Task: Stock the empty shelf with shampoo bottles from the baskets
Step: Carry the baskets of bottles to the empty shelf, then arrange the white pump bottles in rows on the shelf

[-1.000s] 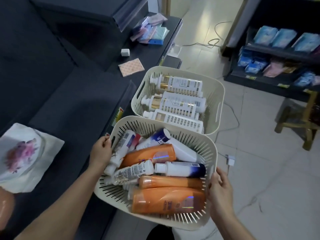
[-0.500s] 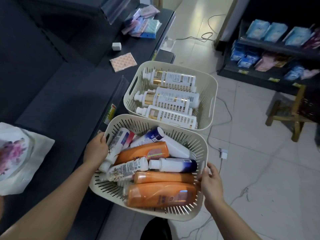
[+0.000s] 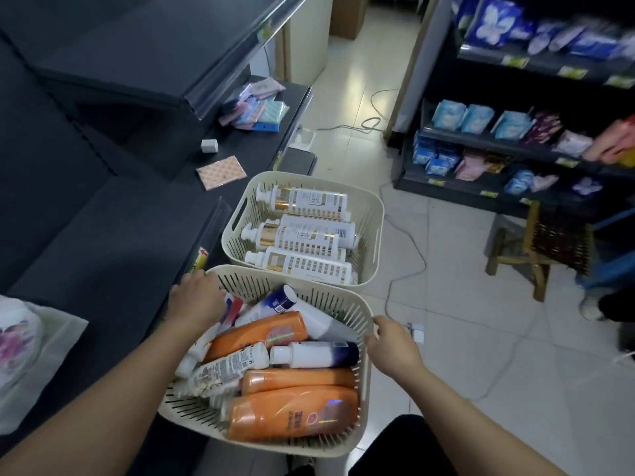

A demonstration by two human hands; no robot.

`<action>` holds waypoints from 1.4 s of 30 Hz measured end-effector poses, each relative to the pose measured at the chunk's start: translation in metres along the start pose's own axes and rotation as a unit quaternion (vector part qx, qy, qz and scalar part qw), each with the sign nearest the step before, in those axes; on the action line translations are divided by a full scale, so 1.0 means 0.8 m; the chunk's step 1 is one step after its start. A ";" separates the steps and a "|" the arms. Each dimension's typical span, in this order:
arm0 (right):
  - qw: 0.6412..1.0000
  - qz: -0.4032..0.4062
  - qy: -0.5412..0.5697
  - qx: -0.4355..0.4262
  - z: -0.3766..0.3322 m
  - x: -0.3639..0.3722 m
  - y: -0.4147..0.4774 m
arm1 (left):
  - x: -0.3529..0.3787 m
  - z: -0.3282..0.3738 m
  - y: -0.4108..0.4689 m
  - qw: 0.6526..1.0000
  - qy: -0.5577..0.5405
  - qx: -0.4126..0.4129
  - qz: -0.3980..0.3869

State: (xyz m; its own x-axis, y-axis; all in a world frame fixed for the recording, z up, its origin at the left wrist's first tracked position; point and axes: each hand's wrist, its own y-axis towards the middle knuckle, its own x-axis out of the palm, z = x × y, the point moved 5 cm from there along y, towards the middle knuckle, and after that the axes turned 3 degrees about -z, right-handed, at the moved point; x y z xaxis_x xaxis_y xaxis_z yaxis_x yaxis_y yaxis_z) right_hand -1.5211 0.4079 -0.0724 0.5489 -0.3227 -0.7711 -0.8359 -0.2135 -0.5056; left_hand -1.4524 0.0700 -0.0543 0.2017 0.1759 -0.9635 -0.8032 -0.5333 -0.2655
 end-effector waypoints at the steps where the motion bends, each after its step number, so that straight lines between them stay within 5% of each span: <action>1: 1.000 0.001 -0.019 -0.016 -0.005 -0.008 0.004 | -0.008 0.012 0.002 1.000 -0.004 0.012 0.007; 11: 0.982 -0.004 -0.117 -0.150 -0.056 -0.097 0.077 | -0.065 0.117 0.037 0.998 0.039 0.049 0.021; 23: 0.886 -0.082 -0.276 -0.364 -0.082 -0.149 0.217 | -0.023 0.209 0.076 0.992 0.041 -0.096 -0.070; 42: 0.820 -0.145 -0.326 -0.447 -0.203 -0.159 0.349 | 0.000 0.205 0.152 0.964 -0.046 -0.244 -0.092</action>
State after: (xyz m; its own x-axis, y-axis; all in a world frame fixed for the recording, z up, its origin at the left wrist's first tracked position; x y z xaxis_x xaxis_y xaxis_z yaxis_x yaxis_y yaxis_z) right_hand -1.8240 0.2395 -0.0524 0.3637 0.3612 -0.8587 -0.1752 -0.8788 -0.4438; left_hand -1.6423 0.1409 -0.0813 0.2479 0.3649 -0.8974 -0.3949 -0.8078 -0.4376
